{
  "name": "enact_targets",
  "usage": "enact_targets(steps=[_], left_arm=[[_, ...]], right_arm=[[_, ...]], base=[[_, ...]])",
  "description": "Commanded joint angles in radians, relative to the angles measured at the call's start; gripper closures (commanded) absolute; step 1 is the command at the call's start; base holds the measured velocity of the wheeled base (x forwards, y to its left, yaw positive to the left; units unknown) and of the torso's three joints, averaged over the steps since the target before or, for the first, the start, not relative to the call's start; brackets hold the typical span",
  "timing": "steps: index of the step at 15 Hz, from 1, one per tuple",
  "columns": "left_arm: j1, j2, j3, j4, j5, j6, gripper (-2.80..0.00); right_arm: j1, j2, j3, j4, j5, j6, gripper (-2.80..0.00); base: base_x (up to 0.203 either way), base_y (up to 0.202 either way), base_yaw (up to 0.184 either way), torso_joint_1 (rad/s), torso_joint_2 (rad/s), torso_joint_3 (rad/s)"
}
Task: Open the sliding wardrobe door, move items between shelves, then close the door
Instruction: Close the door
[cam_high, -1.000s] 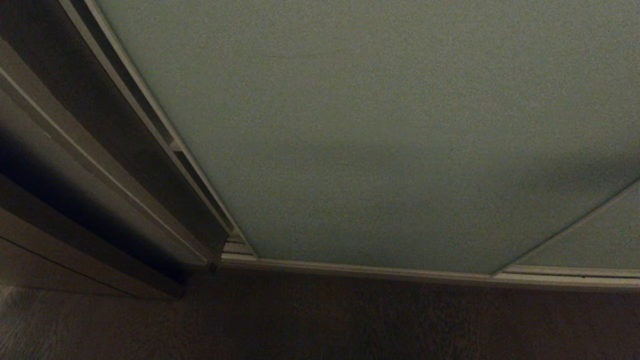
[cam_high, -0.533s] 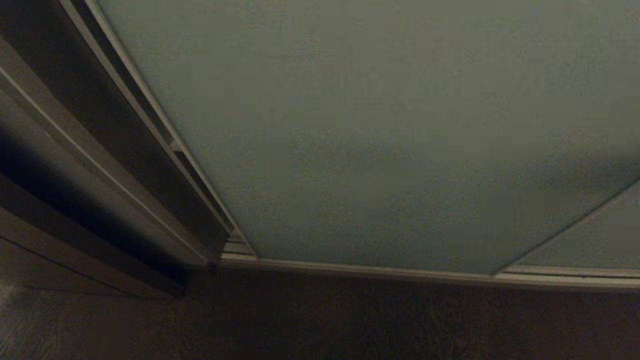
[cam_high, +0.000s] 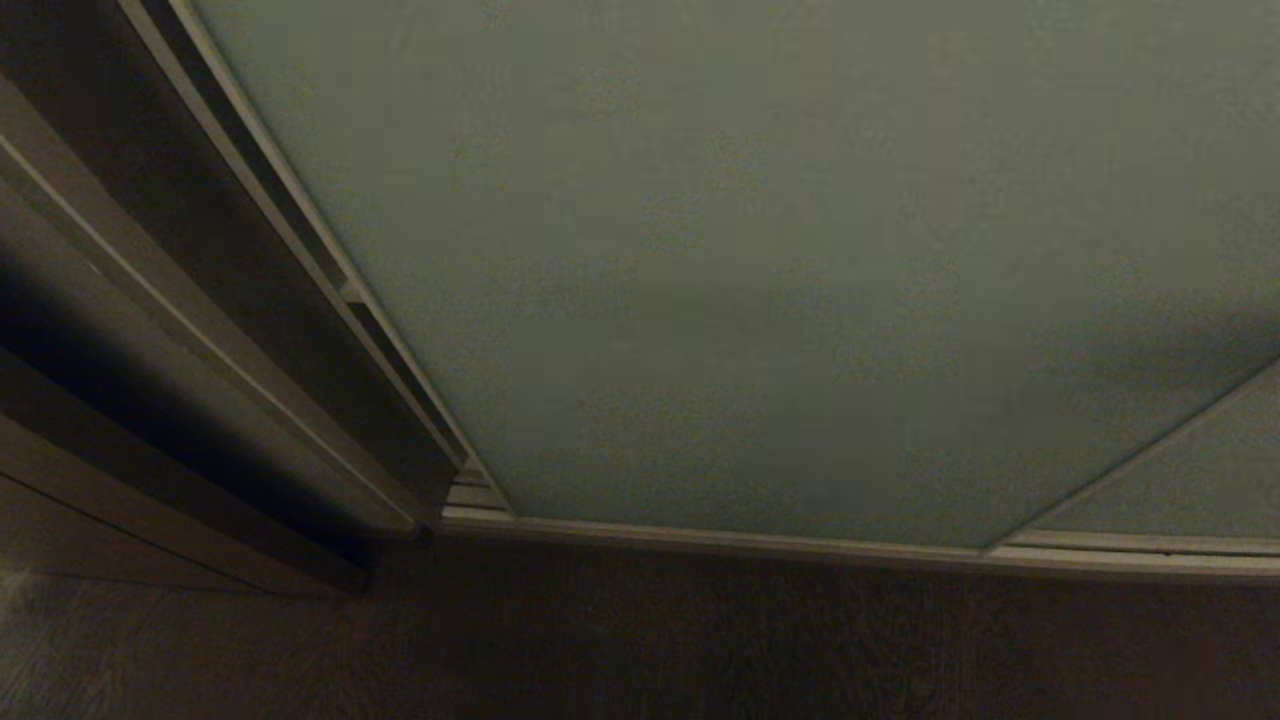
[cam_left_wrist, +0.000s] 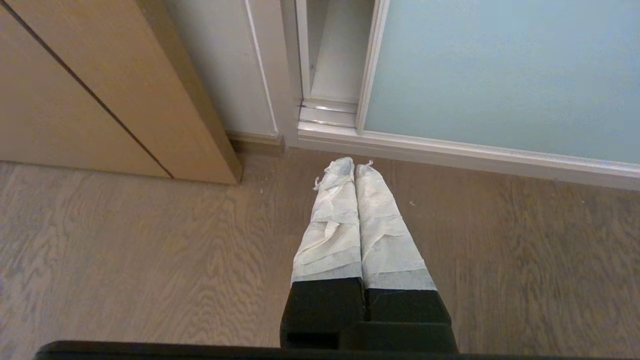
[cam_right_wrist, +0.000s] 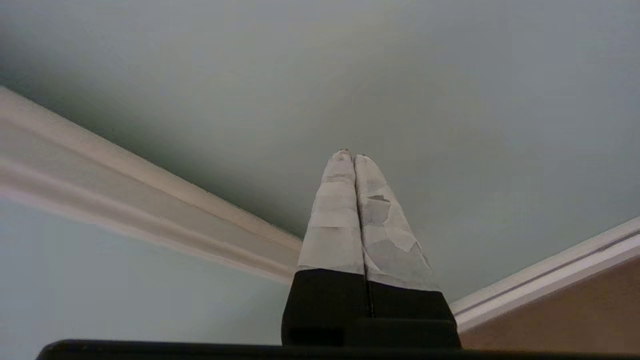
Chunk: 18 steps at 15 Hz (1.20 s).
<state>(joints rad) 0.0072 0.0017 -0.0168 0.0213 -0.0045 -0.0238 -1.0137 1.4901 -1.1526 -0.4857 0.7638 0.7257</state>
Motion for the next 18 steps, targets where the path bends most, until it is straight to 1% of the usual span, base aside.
enact_targets(steps=[1,4,6,8,11,15,17,18], left_arm=[[0.000,0.000,0.000,0.000,0.000,-0.001,0.00],[0.000,0.001,0.000,0.000,0.000,0.000,0.00],[0.000,0.001,0.000,0.000,0.000,-0.001,0.00],[0.000,0.000,0.000,0.000,0.000,-0.001,0.00],[0.000,0.001,0.000,0.000,0.000,-0.001,0.00],[0.000,0.001,0.000,0.000,0.000,-0.001,0.00],[0.000,0.000,0.000,0.000,0.000,-0.001,0.00],[0.000,0.001,0.000,0.000,0.000,-0.001,0.00]], right_arm=[[0.037,0.049,-0.002,-0.015,0.008,0.008,0.00],[0.101,0.059,0.002,-0.054,0.006,0.062,0.00],[0.122,0.057,0.002,-0.072,0.008,0.098,0.00],[0.156,0.053,0.004,-0.073,0.005,0.100,0.00],[0.159,0.069,-0.008,-0.085,0.004,0.101,0.00],[0.161,0.105,-0.012,-0.188,0.000,0.101,0.00],[0.169,0.110,-0.011,-0.196,0.000,0.100,0.00],[0.191,0.106,-0.007,-0.196,-0.001,0.100,0.00]], base=[[0.000,0.000,0.000,0.000,0.00,0.000],[0.000,0.000,0.000,0.000,0.00,0.000],[0.000,0.000,0.000,0.000,0.00,0.000],[0.000,0.000,0.000,0.000,0.00,0.000],[0.000,0.000,0.000,0.000,0.00,0.000],[0.000,0.000,0.000,0.000,0.00,0.000],[0.000,0.000,0.000,0.000,0.00,0.000],[0.000,0.000,0.000,0.000,0.00,0.000]])
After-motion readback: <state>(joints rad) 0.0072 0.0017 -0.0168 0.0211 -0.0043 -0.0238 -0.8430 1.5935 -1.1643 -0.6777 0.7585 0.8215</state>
